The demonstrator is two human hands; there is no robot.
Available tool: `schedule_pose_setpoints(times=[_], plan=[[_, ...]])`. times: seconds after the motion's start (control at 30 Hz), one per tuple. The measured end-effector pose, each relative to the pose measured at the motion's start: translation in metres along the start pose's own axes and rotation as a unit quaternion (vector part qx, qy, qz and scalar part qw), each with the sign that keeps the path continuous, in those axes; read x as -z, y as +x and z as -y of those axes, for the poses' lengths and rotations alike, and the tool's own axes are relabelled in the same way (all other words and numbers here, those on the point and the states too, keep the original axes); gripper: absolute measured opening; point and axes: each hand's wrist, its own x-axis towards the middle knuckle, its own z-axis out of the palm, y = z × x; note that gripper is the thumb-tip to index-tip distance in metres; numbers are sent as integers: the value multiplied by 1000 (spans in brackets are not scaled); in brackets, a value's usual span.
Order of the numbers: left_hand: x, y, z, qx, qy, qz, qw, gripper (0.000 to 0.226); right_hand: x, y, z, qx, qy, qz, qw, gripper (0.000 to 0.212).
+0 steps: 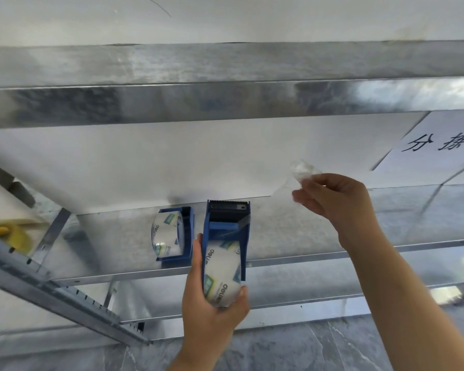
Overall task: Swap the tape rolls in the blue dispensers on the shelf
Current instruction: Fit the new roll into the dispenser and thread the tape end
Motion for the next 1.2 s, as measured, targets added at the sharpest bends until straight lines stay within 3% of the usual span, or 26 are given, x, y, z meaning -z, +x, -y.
schedule_pose_setpoints(times=[0.23, 0.67, 1.03, 1.2], plan=[[3, 6, 3, 7, 10, -16, 1000, 100, 11, 1, -27, -18, -101, 1, 995, 7], [6, -8, 2, -42, 90, 82, 992, 103, 3, 20, -14, 31, -68, -2, 997, 8], [7, -15, 3, -79, 183, 115, 973, 109, -9, 27, -7, 59, -27, 8, 998, 12], [5, -16, 6, -74, 167, 123, 975, 108, -20, 28, 1, 83, -14, 20, 996, 11]])
